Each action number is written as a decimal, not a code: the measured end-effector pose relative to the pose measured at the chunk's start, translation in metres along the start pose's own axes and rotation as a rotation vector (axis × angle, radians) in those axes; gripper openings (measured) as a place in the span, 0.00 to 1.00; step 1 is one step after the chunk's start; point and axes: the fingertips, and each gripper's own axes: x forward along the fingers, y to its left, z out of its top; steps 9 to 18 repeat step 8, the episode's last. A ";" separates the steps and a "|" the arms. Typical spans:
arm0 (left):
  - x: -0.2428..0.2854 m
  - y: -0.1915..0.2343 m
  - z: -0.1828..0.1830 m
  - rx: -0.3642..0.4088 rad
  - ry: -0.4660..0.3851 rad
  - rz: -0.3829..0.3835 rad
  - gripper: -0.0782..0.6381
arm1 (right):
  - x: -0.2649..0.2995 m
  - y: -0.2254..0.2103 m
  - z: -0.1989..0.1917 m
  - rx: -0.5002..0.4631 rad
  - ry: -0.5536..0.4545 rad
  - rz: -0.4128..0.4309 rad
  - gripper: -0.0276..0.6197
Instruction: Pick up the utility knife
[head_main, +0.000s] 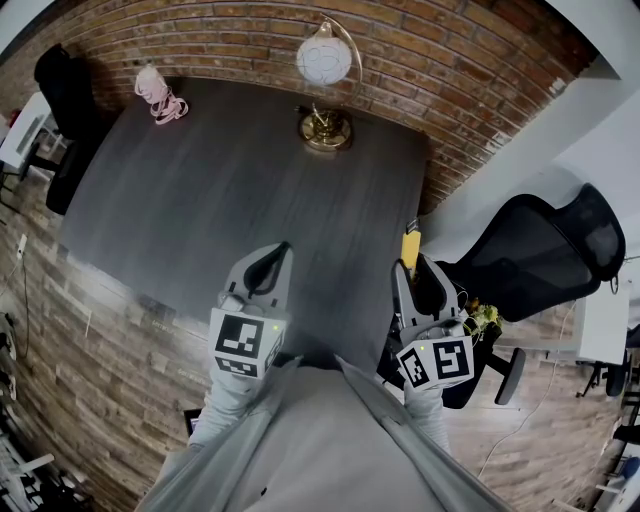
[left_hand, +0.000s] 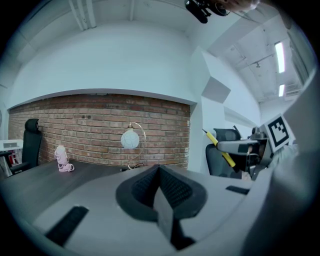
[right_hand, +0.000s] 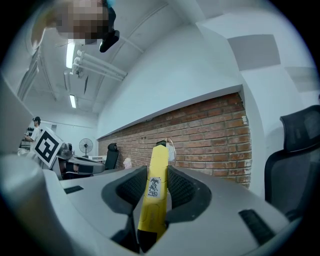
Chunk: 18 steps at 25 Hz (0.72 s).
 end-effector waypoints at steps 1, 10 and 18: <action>0.000 0.000 0.000 0.000 0.000 0.000 0.13 | 0.000 0.000 0.000 0.000 -0.001 0.000 0.26; -0.003 0.000 -0.001 0.000 0.002 0.000 0.13 | -0.003 0.003 0.001 0.002 -0.002 -0.002 0.26; -0.003 0.000 -0.001 0.000 0.002 0.000 0.13 | -0.003 0.003 0.001 0.002 -0.002 -0.002 0.26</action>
